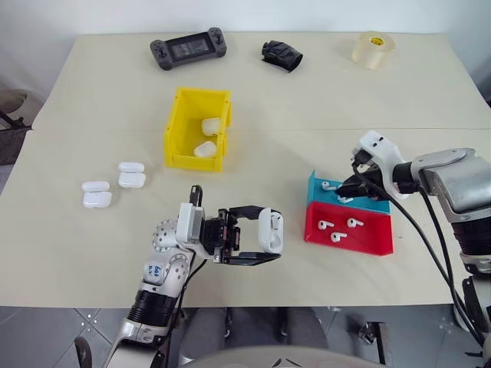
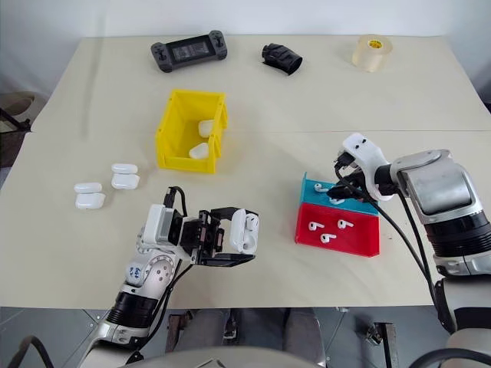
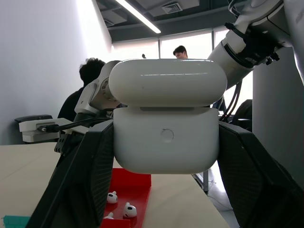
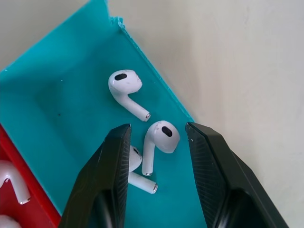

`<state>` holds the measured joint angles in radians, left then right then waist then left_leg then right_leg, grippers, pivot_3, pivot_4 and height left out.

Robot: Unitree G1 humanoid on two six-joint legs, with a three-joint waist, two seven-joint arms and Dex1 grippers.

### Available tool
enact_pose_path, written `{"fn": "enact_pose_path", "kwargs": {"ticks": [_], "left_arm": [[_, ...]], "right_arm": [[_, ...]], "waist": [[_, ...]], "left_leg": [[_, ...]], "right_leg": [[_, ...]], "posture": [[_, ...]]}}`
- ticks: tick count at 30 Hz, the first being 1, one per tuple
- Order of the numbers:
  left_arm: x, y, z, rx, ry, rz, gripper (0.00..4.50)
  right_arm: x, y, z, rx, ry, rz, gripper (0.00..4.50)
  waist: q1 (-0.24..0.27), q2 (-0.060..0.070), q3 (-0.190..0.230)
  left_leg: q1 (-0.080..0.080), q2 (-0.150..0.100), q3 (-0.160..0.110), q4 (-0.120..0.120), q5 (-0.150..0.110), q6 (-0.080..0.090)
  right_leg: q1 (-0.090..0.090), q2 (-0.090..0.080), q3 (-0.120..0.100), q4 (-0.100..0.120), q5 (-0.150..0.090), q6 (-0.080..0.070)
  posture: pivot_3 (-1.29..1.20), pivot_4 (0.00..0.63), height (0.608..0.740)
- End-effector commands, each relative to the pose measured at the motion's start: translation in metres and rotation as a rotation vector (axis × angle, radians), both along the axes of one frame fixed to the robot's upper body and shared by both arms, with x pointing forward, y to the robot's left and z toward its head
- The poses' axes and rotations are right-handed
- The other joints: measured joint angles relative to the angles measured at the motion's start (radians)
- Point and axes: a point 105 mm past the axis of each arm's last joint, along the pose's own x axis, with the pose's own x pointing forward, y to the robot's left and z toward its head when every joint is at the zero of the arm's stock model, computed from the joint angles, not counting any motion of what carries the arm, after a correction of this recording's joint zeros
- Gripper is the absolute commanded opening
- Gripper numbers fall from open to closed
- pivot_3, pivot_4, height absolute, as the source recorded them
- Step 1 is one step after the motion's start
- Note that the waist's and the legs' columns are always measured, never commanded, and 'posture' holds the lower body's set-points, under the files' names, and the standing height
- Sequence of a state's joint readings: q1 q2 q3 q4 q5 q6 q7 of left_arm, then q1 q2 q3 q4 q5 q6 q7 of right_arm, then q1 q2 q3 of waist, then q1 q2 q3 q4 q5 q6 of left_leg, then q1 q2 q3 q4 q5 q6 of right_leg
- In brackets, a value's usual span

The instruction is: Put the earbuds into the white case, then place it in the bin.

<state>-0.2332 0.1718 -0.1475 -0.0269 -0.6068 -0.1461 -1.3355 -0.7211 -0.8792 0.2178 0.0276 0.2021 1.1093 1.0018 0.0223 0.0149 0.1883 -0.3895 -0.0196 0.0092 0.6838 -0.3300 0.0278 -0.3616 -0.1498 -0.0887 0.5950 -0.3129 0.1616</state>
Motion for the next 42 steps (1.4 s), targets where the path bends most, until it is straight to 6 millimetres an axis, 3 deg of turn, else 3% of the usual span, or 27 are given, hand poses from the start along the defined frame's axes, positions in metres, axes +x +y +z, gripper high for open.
{"fn": "enact_pose_path", "kwargs": {"ticks": [1, 21, 23, 26, 33, 38, 42], "left_arm": [[-0.002, 0.000, 0.008, -0.017, -0.032, -0.006, 2.80], [-0.002, -0.002, 0.014, -0.021, -0.035, -0.008, 2.80], [-0.002, -0.002, 0.014, -0.020, -0.036, -0.008, 2.80], [-0.002, -0.002, 0.015, -0.020, -0.036, -0.009, 2.80], [-0.001, -0.003, 0.015, -0.018, -0.037, -0.011, 2.80], [-0.001, -0.002, 0.015, -0.012, -0.038, -0.012, 2.80], [-0.001, -0.001, 0.014, -0.004, -0.038, -0.018, 2.80]], "right_arm": [[0.001, -0.003, 0.012, 0.003, -0.050, 0.005, 1.89], [-0.003, -0.009, -0.001, -0.040, -0.016, 0.008, 1.89], [-0.003, -0.011, -0.002, -0.046, -0.014, 0.005, 1.51], [-0.001, -0.011, -0.002, -0.034, -0.017, 0.002, 0.61], [-0.001, -0.011, -0.002, -0.031, -0.027, 0.007, 0.56], [-0.001, -0.014, 0.024, 0.005, -0.118, 0.056, 0.56], [-0.008, -0.008, 0.060, 0.142, -0.249, 0.168, 0.56]], "waist": [[0.000, 0.000, 0.000], [0.000, 0.000, 0.000], [0.000, 0.000, 0.000], [0.000, 0.000, 0.000], [0.000, 0.000, 0.000], [0.000, 0.000, 0.000], [0.002, 0.000, 0.000]], "left_leg": [[0.000, 0.000, 0.000, 0.000, 0.000, 0.000], [0.000, 0.000, 0.000, 0.000, 0.000, 0.000], [0.000, 0.000, 0.000, 0.000, 0.000, 0.000], [0.000, 0.000, 0.000, 0.000, 0.000, 0.000], [0.000, 0.000, 0.000, 0.000, 0.000, 0.000], [0.000, 0.000, 0.000, 0.000, 0.000, 0.000], [0.000, 0.000, 0.000, 0.000, 0.000, 0.000]], "right_leg": [[0.000, 0.000, 0.000, 0.000, 0.000, 0.000], [0.000, 0.000, 0.000, 0.000, 0.000, 0.000], [0.000, 0.000, 0.000, 0.000, 0.000, 0.000], [0.000, 0.000, 0.000, 0.000, 0.000, 0.000], [0.000, 0.000, 0.000, 0.000, 0.000, 0.000], [0.000, 0.000, 0.000, 0.000, 0.000, 0.000], [0.000, 0.000, 0.000, 0.000, 0.000, 0.000]], "posture": [[0.00, 0.150, 0.740], [0.00, 0.150, 0.740], [0.00, 0.150, 0.740], [0.00, 0.150, 0.740], [0.00, 0.150, 0.740], [0.00, 0.150, 0.740], [0.00, 0.150, 0.740]]}}
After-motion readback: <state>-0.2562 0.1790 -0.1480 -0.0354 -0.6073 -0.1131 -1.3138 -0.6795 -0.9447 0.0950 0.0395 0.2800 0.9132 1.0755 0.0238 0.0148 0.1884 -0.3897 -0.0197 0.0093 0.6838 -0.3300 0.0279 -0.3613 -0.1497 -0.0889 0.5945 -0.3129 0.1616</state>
